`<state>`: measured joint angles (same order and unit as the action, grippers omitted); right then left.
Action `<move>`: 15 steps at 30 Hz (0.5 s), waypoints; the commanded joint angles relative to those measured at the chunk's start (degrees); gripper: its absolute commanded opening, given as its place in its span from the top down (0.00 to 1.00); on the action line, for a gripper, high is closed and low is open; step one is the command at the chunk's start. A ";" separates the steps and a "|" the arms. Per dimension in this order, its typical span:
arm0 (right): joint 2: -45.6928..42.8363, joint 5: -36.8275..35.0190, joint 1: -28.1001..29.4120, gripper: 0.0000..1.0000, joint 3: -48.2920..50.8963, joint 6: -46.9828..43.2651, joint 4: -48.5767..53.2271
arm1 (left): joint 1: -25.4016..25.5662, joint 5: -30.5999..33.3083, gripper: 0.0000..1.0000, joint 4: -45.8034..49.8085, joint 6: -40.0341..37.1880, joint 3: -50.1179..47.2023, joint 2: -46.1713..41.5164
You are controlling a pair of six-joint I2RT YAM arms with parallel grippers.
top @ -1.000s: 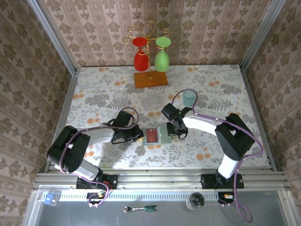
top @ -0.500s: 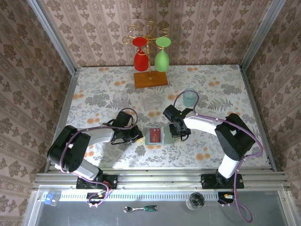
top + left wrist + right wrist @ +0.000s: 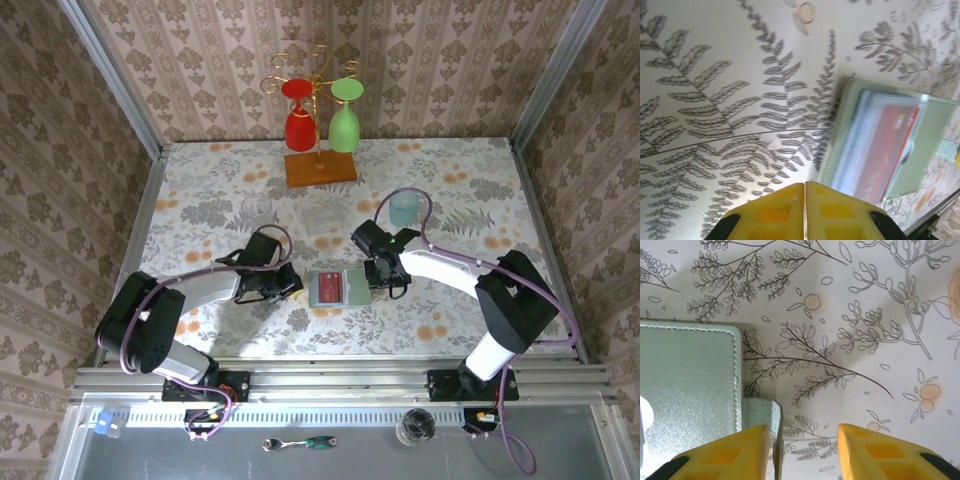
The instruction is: Take the credit cards out of the card holder
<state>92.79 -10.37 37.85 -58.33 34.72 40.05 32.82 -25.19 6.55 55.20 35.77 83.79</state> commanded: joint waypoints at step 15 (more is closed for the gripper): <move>1.40 2.66 6.13 0.58 -10.44 3.23 4.74 | 0.49 -0.09 0.90 0.05 -0.80 1.83 -1.44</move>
<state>91.48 -9.61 42.96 -67.11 36.34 43.97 32.99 -25.23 7.09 54.81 37.10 82.32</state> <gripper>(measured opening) 0.424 0.097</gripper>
